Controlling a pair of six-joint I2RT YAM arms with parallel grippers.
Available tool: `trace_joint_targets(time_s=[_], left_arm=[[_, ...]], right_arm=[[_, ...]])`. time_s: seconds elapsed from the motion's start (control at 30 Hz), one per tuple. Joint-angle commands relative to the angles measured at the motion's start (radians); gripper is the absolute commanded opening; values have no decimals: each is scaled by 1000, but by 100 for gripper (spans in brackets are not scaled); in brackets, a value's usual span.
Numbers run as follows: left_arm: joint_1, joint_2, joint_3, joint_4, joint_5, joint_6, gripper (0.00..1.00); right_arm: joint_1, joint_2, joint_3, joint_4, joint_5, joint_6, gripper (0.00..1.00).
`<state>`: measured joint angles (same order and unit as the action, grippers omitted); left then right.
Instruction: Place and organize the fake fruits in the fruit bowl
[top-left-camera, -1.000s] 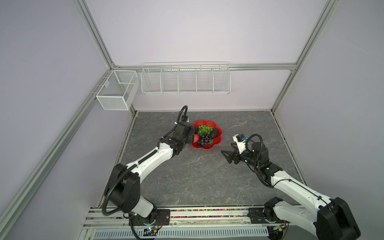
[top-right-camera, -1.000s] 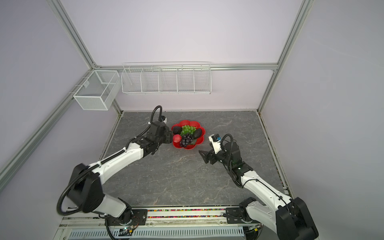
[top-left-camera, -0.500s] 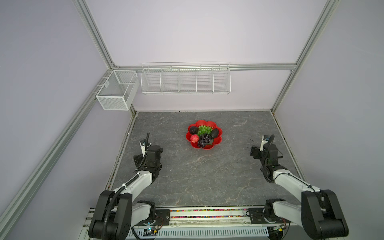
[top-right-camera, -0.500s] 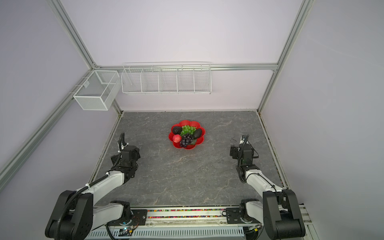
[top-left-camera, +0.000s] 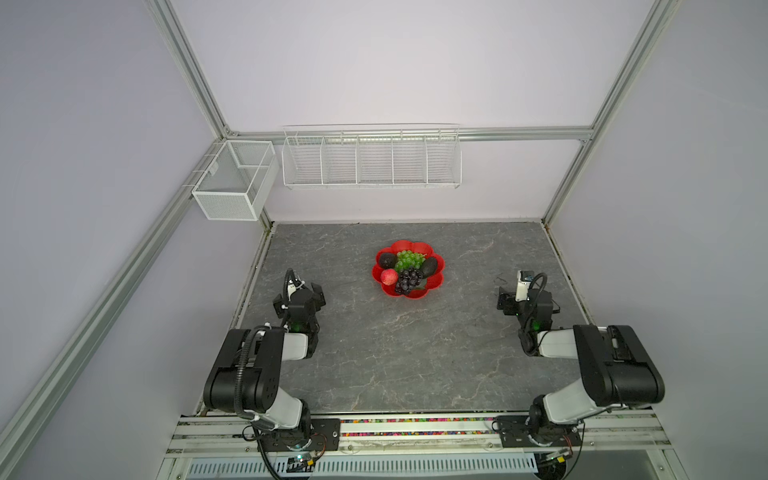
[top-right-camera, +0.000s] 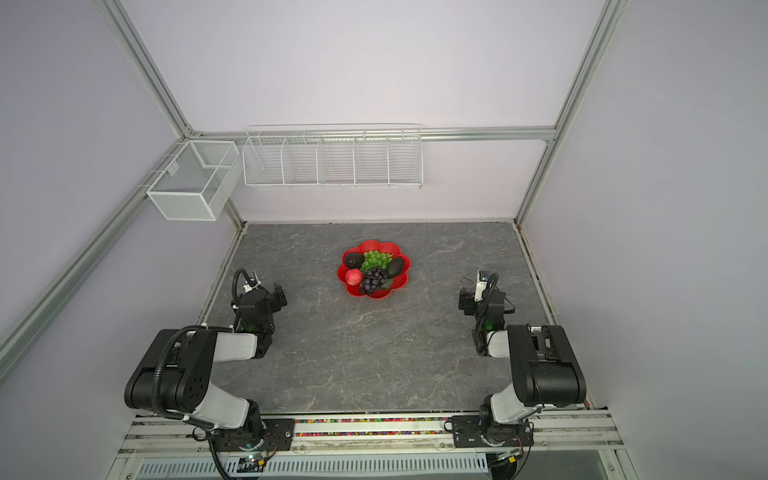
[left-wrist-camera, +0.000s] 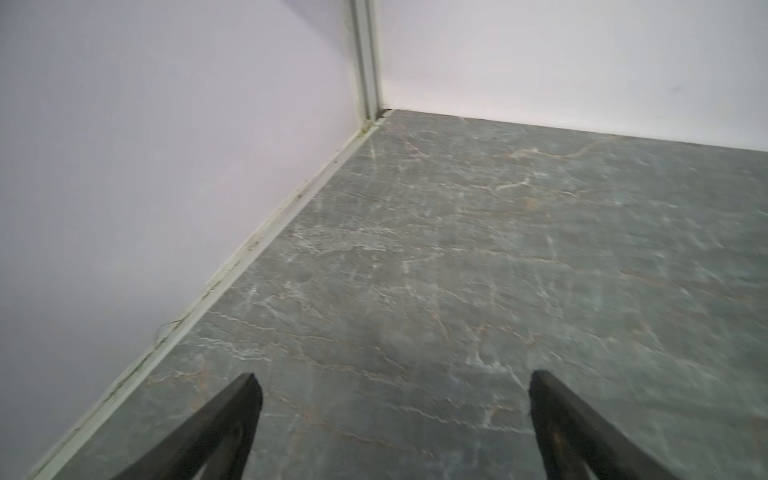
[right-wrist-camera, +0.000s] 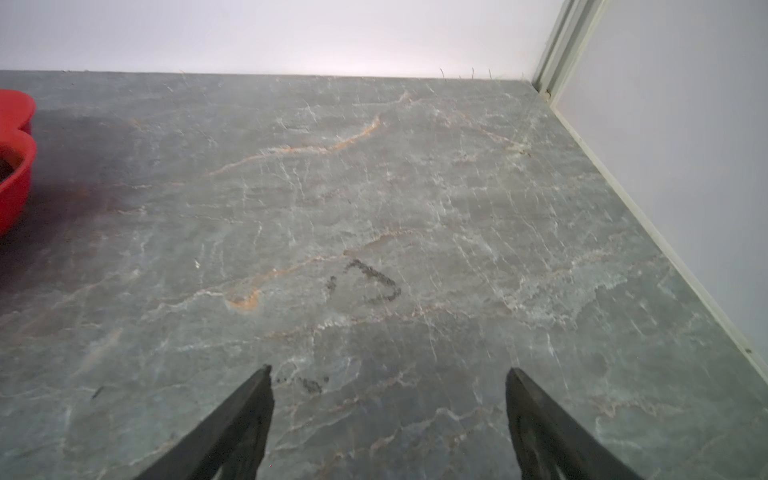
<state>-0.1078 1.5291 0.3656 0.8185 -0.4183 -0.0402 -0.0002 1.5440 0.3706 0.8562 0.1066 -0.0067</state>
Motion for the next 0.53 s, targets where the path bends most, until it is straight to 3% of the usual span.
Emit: trace_joint_targets(time_s=[0.0,0.03,0.13,0.3,0.5], left_arm=[[-2,3,0,111,80,45,100],[-2,38,5,169,40,41,99],[-1,2,39,32,-24,-7,99],[0,35,15,141,-24,8,99],[0,31,18,125,-23,4,99]], right_arm=[[-1,-6,6,41,-28,-32,88],[-1,-12,16,12,-32,-29,88],[-2,-8,11,24,-31,-31,88],[-2,-10,17,10,-33,-30,88],[-2,-10,16,11,-35,-30,88]])
